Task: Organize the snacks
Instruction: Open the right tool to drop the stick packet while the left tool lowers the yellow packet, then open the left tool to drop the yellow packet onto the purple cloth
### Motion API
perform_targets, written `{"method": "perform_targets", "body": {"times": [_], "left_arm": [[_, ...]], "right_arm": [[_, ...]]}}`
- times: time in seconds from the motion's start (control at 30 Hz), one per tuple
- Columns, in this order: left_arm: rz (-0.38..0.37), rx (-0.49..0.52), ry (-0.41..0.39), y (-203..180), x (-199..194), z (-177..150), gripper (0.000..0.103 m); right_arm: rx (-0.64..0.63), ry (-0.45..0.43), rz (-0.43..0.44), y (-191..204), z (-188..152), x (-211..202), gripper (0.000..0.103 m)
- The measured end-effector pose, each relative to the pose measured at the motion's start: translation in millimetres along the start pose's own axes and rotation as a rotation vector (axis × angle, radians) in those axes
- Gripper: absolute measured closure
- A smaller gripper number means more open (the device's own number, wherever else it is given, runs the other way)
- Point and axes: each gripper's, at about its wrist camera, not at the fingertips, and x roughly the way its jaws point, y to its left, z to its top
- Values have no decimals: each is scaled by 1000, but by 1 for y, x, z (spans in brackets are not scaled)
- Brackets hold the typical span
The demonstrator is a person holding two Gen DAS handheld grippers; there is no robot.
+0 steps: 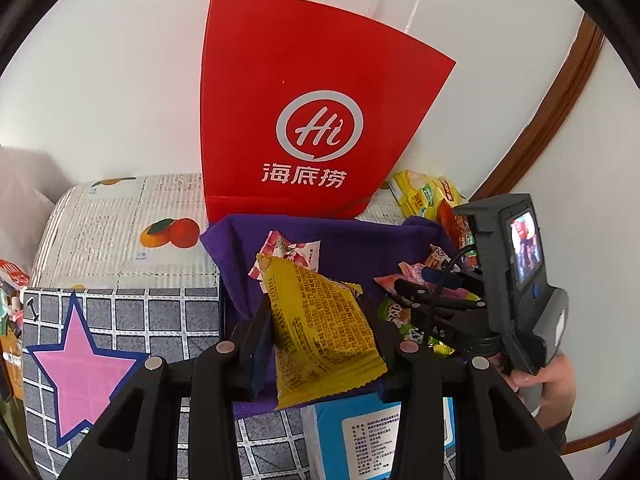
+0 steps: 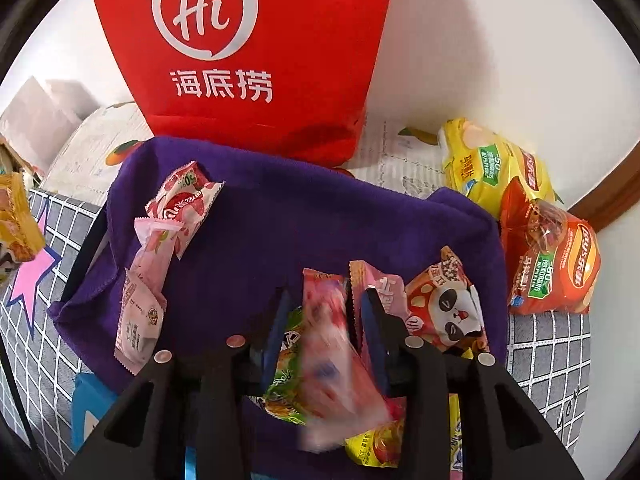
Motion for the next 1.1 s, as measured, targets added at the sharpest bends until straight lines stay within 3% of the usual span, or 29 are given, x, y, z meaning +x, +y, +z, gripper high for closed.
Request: {"method": "perform_targets", "body": {"times": [0.13, 0.27, 0.53, 0.8, 1.1], "left_arm": [[3, 0, 10, -1, 4, -1, 65], [3, 17, 17, -5, 9, -3, 65], [1, 52, 53, -17, 37, -11, 65], [27, 65, 88, -23, 57, -17, 65], [60, 100, 136, -29, 72, -27, 65]], "right_arm": [[19, -29, 2, -7, 0, -16, 64], [47, -110, 4, -17, 0, -49, 58], [92, -252, 7, -34, -3, -107, 57], [85, -299, 13, -33, -6, -127, 57], [76, -295, 13, -31, -8, -128, 57]]}}
